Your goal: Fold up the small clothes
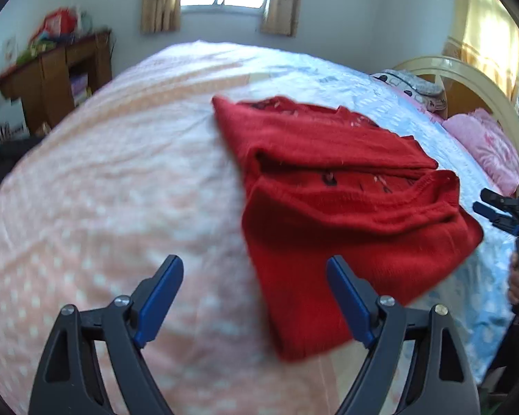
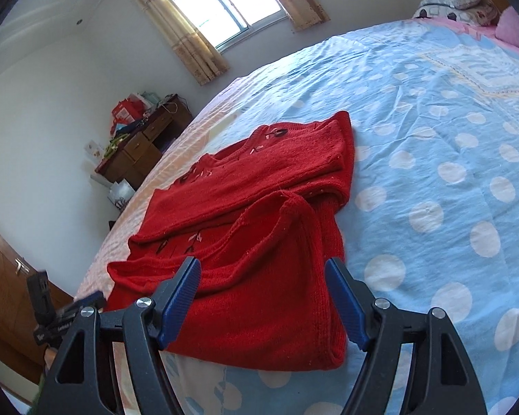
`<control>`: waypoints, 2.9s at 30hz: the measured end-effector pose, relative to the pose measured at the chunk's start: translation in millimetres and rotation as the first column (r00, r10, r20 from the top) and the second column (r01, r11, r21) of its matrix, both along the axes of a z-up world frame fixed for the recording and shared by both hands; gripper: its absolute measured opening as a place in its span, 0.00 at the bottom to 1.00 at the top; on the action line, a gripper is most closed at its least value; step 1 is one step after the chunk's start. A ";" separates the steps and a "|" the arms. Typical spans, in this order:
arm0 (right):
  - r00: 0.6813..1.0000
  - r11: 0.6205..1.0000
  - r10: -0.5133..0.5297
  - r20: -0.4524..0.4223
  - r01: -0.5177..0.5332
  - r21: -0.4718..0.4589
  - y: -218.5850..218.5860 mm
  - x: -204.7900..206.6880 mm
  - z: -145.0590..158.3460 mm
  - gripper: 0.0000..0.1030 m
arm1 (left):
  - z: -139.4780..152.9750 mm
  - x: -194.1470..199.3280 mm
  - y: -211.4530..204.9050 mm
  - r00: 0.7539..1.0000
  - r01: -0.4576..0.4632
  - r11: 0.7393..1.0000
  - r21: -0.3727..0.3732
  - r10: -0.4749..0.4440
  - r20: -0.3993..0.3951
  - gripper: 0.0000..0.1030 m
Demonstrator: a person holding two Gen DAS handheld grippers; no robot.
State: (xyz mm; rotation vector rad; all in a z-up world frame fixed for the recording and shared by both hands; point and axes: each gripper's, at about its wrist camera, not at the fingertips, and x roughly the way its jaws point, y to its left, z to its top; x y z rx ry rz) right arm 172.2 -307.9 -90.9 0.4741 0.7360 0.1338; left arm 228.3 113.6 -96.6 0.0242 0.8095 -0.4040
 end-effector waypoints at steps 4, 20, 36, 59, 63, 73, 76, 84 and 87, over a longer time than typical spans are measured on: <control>1.000 1.000 -0.007 0.003 0.007 -0.027 -3.7 -3.1 1.8 0.72 | 1.7 17.0 -23.8 0.995 0.050 0.996 0.070 -0.056 0.079 0.85; 0.998 0.984 0.039 -0.053 -0.047 -0.172 -8.0 27.8 -5.9 0.72 | -16.1 42.2 -15.0 0.999 0.030 0.996 -0.080 -0.031 -0.017 0.24; 0.974 0.920 0.195 -0.114 -0.222 -0.323 39.4 70.8 -21.5 0.13 | -17.0 36.9 -30.2 0.998 0.056 0.995 -0.080 -0.055 0.010 0.11; 0.989 0.993 0.070 0.131 -0.056 -0.105 3.6 103.0 88.9 0.12 | 68.6 114.7 -33.7 0.995 -0.087 0.960 -0.266 0.099 0.030 0.10; 0.994 0.997 0.020 0.106 -0.012 -0.072 -13.8 153.6 81.7 0.12 | 65.9 152.1 -43.2 0.992 -0.118 0.958 -0.262 0.125 0.012 0.10; 0.995 0.985 -0.096 0.014 0.097 -0.146 -30.1 249.3 -6.1 0.12 | -8.3 238.9 -75.2 0.964 -0.257 0.963 -0.085 0.250 -0.088 0.12; 0.993 0.989 -0.098 -0.068 0.090 -0.115 -33.7 259.5 -27.2 0.13 | -16.2 237.5 -76.3 0.958 -0.277 0.959 -0.059 0.271 -0.093 0.23; 0.943 0.956 -0.292 0.158 0.293 0.017 -68.6 200.7 7.8 0.40 | -16.7 229.3 -72.4 0.960 -0.267 0.962 -0.049 0.261 -0.105 0.40; 0.978 0.974 -0.164 0.127 0.180 -0.135 -38.1 196.7 24.0 0.23 | -16.4 228.0 -73.0 0.959 -0.269 0.962 -0.052 0.262 -0.108 0.40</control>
